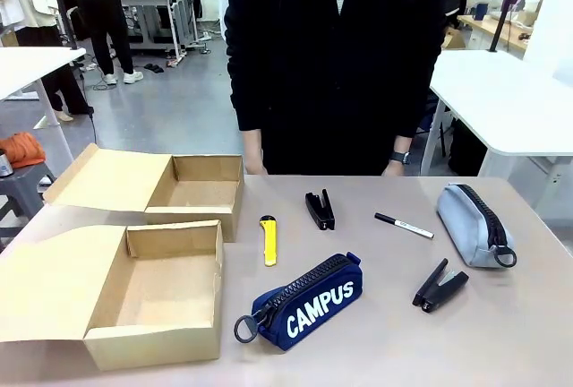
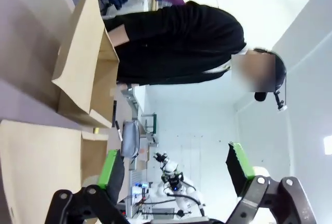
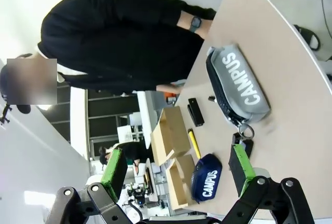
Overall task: Place items inside the box.
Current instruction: Pick up a Pencil pouch or Stapler and place it inside the Mailer Box closest to the robot.
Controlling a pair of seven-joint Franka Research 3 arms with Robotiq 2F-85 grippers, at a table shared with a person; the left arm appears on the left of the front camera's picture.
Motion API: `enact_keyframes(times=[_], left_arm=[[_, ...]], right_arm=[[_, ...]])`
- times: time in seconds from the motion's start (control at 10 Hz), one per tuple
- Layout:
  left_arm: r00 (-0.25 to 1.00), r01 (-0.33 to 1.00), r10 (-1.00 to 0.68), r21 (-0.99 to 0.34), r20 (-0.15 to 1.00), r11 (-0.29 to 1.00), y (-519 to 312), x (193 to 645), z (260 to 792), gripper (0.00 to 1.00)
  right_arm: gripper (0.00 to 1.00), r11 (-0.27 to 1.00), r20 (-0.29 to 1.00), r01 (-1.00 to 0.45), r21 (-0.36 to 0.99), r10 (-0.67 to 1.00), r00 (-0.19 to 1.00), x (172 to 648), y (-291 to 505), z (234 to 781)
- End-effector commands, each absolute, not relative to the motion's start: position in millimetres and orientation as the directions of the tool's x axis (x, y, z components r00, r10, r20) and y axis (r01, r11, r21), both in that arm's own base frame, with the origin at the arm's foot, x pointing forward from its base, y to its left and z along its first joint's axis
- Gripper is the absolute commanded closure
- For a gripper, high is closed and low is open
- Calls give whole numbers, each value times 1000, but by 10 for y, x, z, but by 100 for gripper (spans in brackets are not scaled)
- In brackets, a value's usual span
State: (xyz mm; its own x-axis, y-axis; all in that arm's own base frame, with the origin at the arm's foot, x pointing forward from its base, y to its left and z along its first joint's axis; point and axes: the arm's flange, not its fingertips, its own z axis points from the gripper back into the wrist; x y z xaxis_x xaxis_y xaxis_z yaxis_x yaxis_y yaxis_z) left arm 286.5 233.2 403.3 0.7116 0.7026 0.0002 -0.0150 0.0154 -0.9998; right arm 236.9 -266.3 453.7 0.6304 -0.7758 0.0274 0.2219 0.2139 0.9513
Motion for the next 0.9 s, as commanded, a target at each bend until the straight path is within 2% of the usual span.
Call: enact_keyframes(times=[0.0,0.6,0.7,0.8], left_arm=[[740,37,665,-993,101,109,2379,2645,4193,0],[740,37,665,-993,101,109,2379,2645,4193,0],[740,37,665,-993,101,109,2379,2645,4193,0],[740,37,665,-993,101,109,2379,2645,4193,0]], right_arm=[[0,221,38,206,953,-765,643,2292,-2645,4668],[0,219,21,231,948,-765,643,2260,-2621,4658],[0,446,223,120,887,-642,733,2430,-2234,4791],[0,644,377,31,764,-484,790,2556,-1829,4901]])
